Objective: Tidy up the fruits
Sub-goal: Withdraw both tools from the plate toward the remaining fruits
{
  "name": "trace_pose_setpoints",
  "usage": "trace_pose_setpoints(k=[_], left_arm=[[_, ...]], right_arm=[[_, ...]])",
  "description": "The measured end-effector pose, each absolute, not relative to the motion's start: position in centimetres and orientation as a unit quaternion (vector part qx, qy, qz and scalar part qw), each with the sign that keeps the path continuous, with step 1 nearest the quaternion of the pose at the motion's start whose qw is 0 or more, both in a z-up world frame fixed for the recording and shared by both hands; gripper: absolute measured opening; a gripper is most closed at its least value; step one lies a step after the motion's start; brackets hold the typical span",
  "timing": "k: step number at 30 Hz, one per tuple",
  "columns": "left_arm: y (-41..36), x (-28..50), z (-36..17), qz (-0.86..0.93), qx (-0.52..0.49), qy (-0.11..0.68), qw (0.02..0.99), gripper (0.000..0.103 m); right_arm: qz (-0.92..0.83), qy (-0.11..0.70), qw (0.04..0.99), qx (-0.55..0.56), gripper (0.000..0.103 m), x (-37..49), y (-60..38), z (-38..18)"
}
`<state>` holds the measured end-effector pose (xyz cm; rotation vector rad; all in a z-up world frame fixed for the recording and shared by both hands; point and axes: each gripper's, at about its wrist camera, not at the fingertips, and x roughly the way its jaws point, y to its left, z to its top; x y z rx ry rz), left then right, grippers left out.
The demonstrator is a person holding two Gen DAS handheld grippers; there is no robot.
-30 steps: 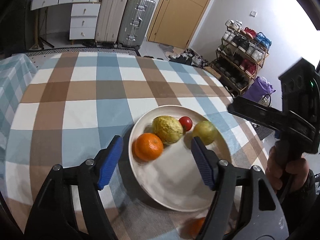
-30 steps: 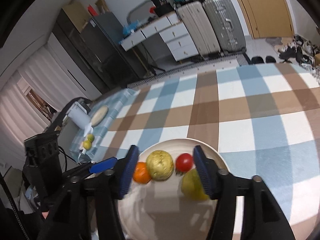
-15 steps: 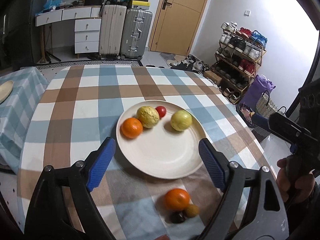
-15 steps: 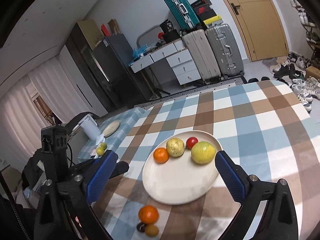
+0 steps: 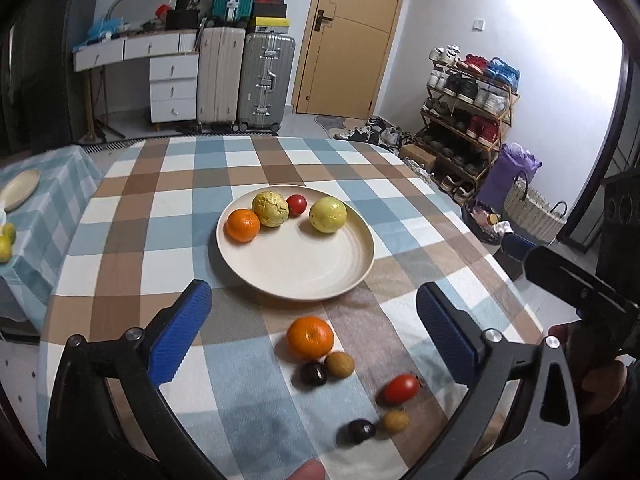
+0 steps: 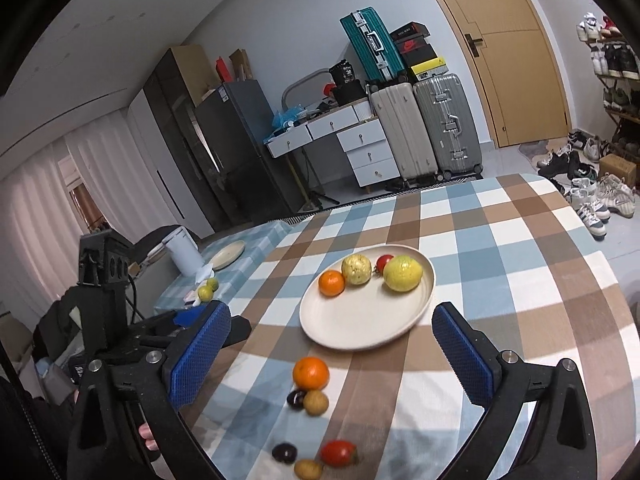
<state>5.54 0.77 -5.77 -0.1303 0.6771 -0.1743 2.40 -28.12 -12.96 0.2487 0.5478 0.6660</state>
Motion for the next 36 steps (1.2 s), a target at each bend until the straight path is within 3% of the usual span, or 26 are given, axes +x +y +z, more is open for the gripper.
trace_pose_setpoints(k=[12,30,33,36], left_arm=[[-0.9,1.2,-6.0,-0.084,-0.043,0.325,0.941,0.102],[-0.9,1.4,-13.8,-0.145,-0.076,0.421,0.892,0.102],[-1.1,1.6,-14.7,-0.157,-0.082,0.430,0.885,0.098],[-1.2,1.7,-15.5,-0.166,-0.084,0.437,0.880,0.088]], right_arm=[[0.313,0.273,0.904,0.102,0.103,-2.2,-28.0,-14.7],[0.287,0.321,0.896,0.111,0.103,-3.5,-29.1,-18.8],[0.287,0.326,0.894,0.111,0.103,-3.3,-28.9,-19.3],[0.289,0.332,0.891,0.110,0.103,-3.1,-28.8,-19.8]])
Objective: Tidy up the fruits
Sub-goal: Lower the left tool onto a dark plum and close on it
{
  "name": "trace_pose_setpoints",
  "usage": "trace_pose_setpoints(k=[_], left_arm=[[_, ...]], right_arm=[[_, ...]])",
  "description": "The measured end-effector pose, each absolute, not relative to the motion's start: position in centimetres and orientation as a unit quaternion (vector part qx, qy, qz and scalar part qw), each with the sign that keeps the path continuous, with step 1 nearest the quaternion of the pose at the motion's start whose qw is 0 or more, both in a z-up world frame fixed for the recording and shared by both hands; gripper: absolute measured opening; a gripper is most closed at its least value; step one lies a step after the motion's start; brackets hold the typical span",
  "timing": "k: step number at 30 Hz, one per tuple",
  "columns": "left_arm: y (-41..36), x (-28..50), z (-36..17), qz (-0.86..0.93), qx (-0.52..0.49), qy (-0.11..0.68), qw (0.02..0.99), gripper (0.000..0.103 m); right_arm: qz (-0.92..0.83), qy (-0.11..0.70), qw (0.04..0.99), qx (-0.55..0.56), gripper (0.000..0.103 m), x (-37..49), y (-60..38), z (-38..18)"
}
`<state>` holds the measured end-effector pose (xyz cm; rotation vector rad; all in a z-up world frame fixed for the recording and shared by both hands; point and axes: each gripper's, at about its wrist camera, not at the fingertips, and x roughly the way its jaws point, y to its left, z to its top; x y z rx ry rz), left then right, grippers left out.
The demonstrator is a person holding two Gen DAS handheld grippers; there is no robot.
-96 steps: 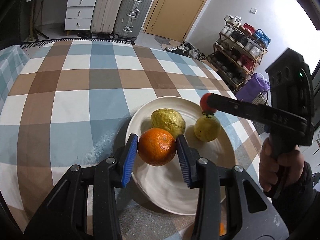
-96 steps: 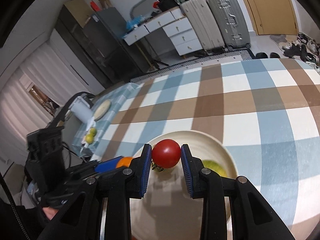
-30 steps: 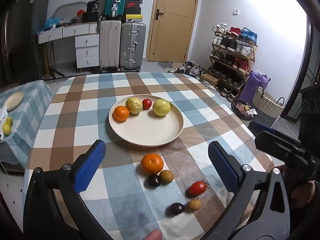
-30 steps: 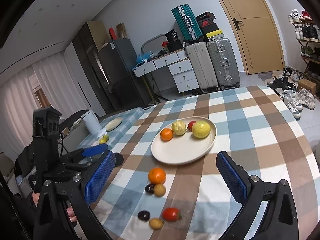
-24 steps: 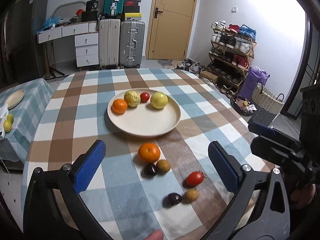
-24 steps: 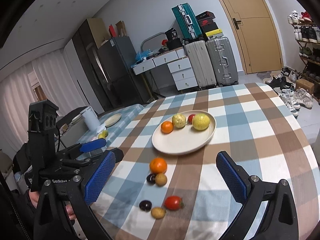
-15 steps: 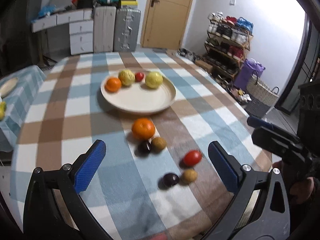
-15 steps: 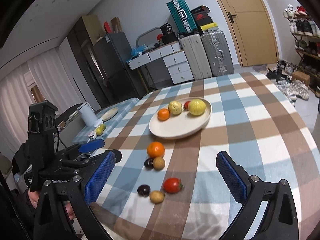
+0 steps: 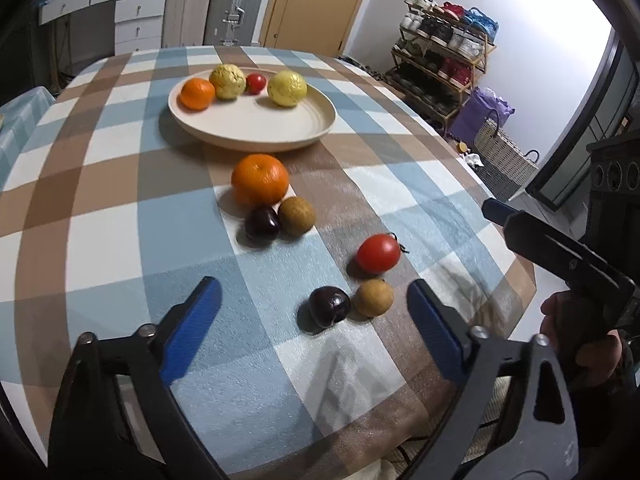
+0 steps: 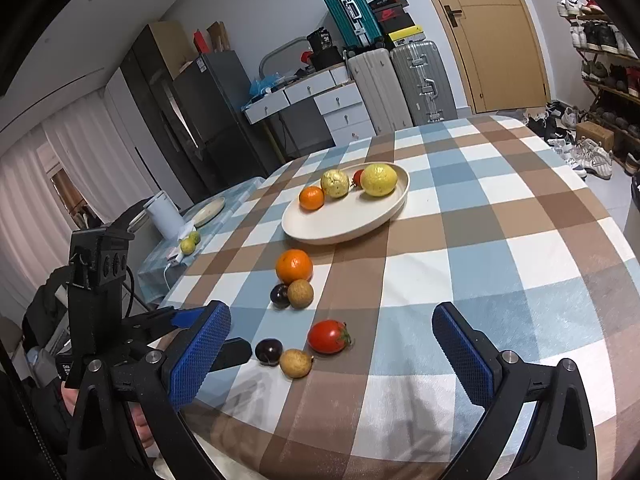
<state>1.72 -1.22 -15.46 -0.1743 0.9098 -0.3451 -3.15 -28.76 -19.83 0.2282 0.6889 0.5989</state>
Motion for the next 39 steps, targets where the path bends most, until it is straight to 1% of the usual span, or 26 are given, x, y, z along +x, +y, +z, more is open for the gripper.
trace_pose_setpoints(k=[2,3,5,8,12,14,16,18,20,24,26,39], left_arm=[[-1.2,1.9,-15.9,-0.174,-0.090,0.442,0.876,0.080],[-1.2,1.9,-16.0,-0.177,-0.091,0.443,0.874,0.078],[-1.2,2.1,-16.2,-0.182,-0.093,0.445,0.872,0.070],[-1.2,2.3,-16.5,-0.192,-0.101,0.449,0.867,0.063],[-1.0,2.5,-16.9,-0.202,-0.110,0.455,0.860,0.057],[-0.9,2.5,-17.0,-0.206,-0.119,0.456,0.858,0.050],[-0.8,2.6,-17.1,-0.214,-0.125,0.459,0.853,0.048],[-0.8,2.5,-17.1,-0.219,-0.127,0.459,0.852,0.044],[-0.8,2.5,-17.2,-0.226,-0.129,0.461,0.848,0.035],[-0.7,2.5,-17.4,-0.230,-0.137,0.462,0.846,0.026],[-0.4,2.5,-17.4,-0.229,-0.142,0.461,0.845,0.017],[-0.8,2.6,-17.9,-0.244,-0.142,0.469,0.837,0.019]], right_arm=[[0.289,0.335,0.890,0.110,0.103,-3.1,-28.7,-20.2],[0.289,0.336,0.890,0.111,0.103,-3.1,-28.7,-20.3],[0.289,0.340,0.888,0.114,0.103,-3.0,-28.7,-20.5],[0.289,0.344,0.886,0.114,0.103,-3.0,-28.7,-20.8],[0.289,0.345,0.885,0.116,0.103,-2.9,-28.7,-20.9],[0.288,0.346,0.886,0.115,0.103,-3.0,-28.6,-20.9],[0.288,0.347,0.885,0.116,0.103,-2.9,-28.6,-21.0],[0.288,0.347,0.885,0.115,0.103,-3.0,-28.6,-21.0],[0.288,0.348,0.885,0.116,0.103,-3.0,-28.6,-21.0],[0.288,0.348,0.885,0.115,0.103,-3.0,-28.6,-21.0],[0.289,0.348,0.884,0.115,0.103,-3.0,-28.5,-21.1],[0.292,0.357,0.880,0.112,0.103,-3.1,-28.1,-21.3]])
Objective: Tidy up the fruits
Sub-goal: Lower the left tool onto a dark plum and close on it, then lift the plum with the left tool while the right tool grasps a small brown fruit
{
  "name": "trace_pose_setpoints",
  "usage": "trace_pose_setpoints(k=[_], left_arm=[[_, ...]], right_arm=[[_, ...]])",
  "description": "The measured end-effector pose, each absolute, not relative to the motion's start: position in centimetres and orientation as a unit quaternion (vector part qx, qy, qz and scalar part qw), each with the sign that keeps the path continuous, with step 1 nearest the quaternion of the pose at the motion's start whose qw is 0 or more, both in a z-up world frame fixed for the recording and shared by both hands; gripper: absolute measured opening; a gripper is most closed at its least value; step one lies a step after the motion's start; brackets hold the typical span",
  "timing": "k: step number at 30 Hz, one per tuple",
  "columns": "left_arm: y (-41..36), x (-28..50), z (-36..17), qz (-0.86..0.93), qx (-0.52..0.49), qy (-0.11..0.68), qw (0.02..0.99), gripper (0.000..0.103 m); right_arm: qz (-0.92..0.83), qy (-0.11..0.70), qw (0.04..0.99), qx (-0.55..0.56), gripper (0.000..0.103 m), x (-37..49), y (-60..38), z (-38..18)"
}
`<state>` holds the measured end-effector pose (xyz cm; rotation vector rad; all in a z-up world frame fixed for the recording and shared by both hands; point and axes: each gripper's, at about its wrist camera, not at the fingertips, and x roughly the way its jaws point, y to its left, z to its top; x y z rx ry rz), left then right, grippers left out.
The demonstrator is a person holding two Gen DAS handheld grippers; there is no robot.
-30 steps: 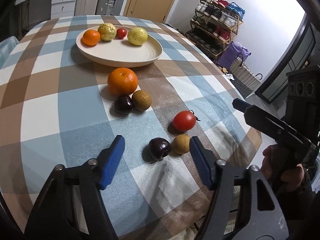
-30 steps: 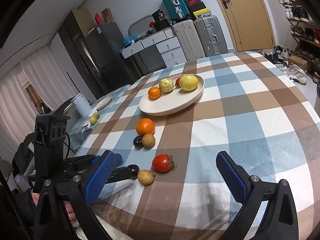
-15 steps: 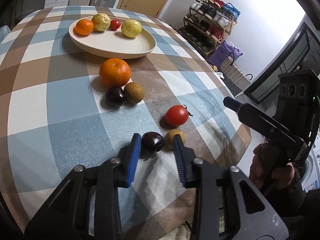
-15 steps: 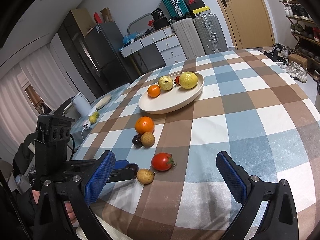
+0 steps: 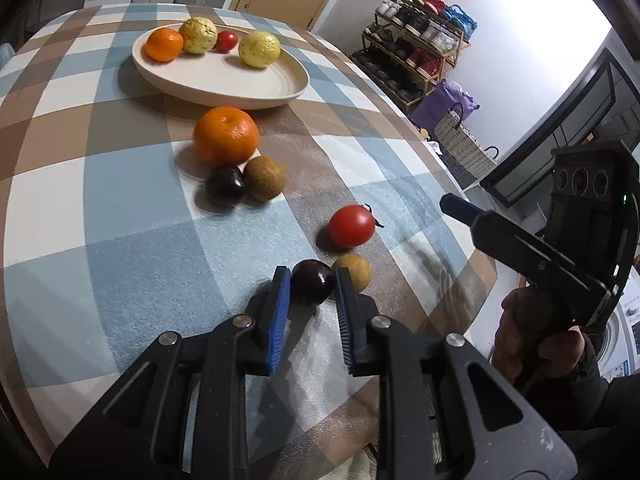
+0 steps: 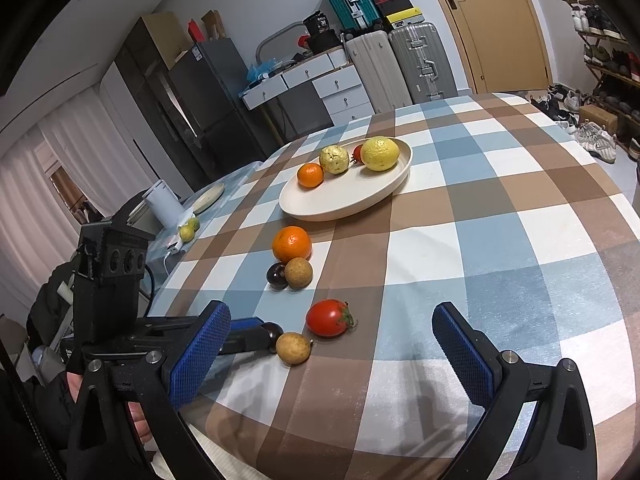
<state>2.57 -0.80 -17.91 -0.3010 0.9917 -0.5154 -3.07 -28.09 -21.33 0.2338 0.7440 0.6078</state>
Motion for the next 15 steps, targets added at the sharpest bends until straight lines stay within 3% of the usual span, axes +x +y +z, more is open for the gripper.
trace_pose_setpoints(k=[15], left_arm=[[1.2,2.5,-15.9,-0.223,-0.150,0.436,0.859,0.019]], right_arm=[[0.305,0.376,0.867,0.117,0.103,-3.4,-27.7,-21.9]])
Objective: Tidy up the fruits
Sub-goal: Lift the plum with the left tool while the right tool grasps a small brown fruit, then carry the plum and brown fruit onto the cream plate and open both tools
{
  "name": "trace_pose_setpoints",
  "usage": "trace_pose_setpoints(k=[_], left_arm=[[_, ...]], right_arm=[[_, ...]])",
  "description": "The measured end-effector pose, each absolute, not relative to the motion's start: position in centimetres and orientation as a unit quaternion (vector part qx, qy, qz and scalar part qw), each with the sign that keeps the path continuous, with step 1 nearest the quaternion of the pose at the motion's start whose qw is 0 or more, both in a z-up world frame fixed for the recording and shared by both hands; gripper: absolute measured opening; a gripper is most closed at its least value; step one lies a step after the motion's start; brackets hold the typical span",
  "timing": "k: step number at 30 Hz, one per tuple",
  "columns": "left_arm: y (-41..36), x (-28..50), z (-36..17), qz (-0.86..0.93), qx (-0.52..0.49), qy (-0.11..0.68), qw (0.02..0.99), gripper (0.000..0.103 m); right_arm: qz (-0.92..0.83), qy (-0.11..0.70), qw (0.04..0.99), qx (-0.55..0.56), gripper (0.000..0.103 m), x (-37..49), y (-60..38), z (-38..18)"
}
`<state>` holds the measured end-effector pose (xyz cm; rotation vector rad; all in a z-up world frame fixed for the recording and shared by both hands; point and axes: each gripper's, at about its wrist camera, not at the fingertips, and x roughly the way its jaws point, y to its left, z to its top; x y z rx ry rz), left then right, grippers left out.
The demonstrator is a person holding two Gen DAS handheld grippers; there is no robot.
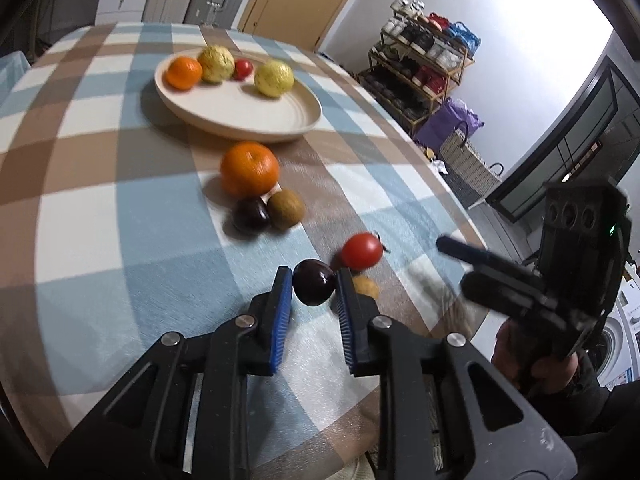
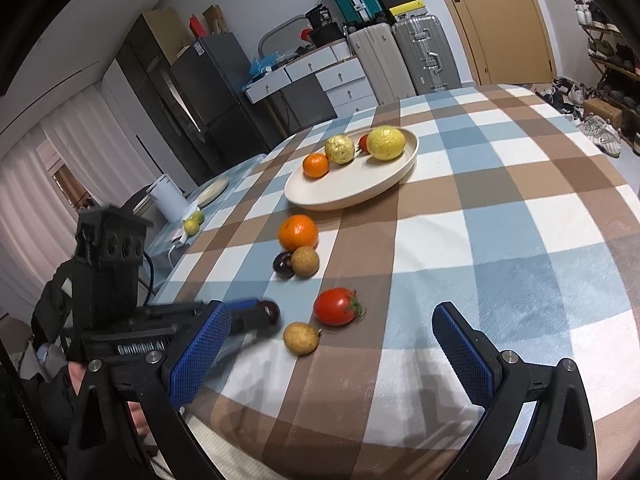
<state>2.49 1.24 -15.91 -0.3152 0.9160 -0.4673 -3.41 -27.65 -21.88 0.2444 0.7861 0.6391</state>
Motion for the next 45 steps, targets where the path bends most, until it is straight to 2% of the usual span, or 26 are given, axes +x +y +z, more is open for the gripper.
trace_pose_setpoints(k=[15,18,20,22,25,28,30,34,45], left_arm=[[4.5,1.5,-13.3,-0.205,-0.162,0.399,0.879,0.019],[5.0,1.4,-13.4,-0.202,-0.166,0.399,0.879,0.019],[5.3,1.3,-13.6,-0.201,-0.169,0.400,0.878,0.019],[5.4,1.3,-13.8,-0.199,-0.171,0.401,0.877,0.019],[5.6,1.4,-14.1,-0.197,-0.173,0.404,0.876,0.019],[5.7,1.4,-14.3,-0.195,-0.175,0.406,0.876,0.019],[5.7,1.4,-14.3,-0.195,-0.175,0.406,0.875,0.019],[5.6,1.4,-14.4,-0.193,-0.175,0.407,0.876,0.019],[5.3,3.2,-13.5,-0.187,-0.159,0.400,0.883,0.019]], right_arm=[[0.336,0.409,0.842,0.105,0.101,-3.7,-24.1,-23.7],[0.337,0.415,0.839,0.097,0.094,-3.5,-23.4,-23.9],[0.333,0.418,0.840,0.090,0.082,-3.4,-23.0,-24.1],[0.334,0.424,0.838,0.084,0.075,-3.3,-22.5,-24.3],[0.329,0.425,0.841,0.070,0.071,-3.3,-22.0,-24.5],[0.312,0.426,0.848,0.048,0.057,-3.2,-21.4,-24.6],[0.304,0.424,0.853,0.032,0.051,-3.3,-21.2,-24.6],[0.305,0.424,0.852,0.025,0.027,-3.4,-21.1,-24.7],[0.354,0.376,0.853,0.074,0.026,-3.6,-22.9,-22.8]])
